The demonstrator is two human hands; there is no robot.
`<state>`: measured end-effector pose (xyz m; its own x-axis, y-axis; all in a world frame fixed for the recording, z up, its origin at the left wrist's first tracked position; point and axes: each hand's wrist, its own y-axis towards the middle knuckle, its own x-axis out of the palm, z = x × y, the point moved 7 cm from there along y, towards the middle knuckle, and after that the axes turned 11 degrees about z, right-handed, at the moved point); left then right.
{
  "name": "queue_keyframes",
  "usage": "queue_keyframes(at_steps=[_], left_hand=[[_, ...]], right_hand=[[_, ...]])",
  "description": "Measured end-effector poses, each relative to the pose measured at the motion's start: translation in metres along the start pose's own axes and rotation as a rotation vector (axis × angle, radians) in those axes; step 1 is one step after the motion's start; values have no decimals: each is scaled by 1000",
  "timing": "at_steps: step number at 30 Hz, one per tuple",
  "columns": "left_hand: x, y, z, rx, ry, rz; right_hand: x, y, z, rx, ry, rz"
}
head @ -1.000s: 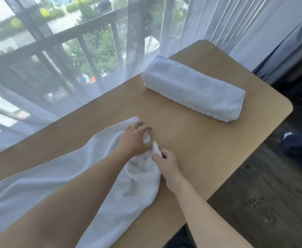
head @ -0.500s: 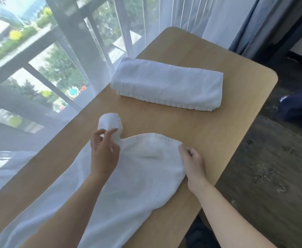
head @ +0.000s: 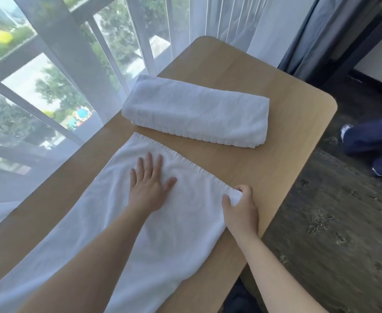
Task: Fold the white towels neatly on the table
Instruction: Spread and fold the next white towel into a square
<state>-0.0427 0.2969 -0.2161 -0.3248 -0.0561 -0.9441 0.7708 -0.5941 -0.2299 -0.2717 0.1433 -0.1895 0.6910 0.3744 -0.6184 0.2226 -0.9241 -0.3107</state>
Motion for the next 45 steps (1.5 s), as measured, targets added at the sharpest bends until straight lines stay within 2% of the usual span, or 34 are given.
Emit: queue_keyframes(at_steps=[4,7,10,12,14,16,20,23,25,27,29,31,33,37,40,43,45], left_hand=[[0,17,8,7,23,6],[-7,22,14,37,-28,31],[-24,7,18,52,-151,193],[-25,-16,11,-57,-115,311],[-9,-32,9,-178,-52,270],[6,-34,10,-211,2,221],[9,-14,14,-206,35,273],[5,-8,19,-195,-1,264],[-6,-14,21,-189,-118,307],[-18,-31,18,-207,-142,395],[-23,-56,4,-286,-99,454],[-23,-81,-16,-374,-84,461],[-19,-105,-39,-471,-56,453],[-3,-138,-70,-621,-36,373],[11,-157,-74,-612,-18,357],[12,-176,-86,-620,-13,369],[12,-185,-95,-615,-11,370]], right_hand=[[-5,10,-2,-40,-52,11],[-11,11,-2,-5,51,37],[-13,5,-1,61,161,2],[-7,-5,4,75,204,-97],[1,-16,8,51,197,-232],[4,-19,8,18,169,-295],[-10,-6,15,55,229,-201],[-15,-4,10,46,235,-269],[-15,-2,9,19,128,-293],[-21,1,8,-55,18,-204],[-33,2,-2,-179,-44,-44],[-37,1,-21,-360,-152,82],[-26,-5,-43,-581,-250,105],[31,-30,-79,-899,-358,-150],[76,-55,-96,-1090,-402,-349],[110,-67,-107,-1123,-432,-475],[118,-65,-118,-1120,-399,-464]])
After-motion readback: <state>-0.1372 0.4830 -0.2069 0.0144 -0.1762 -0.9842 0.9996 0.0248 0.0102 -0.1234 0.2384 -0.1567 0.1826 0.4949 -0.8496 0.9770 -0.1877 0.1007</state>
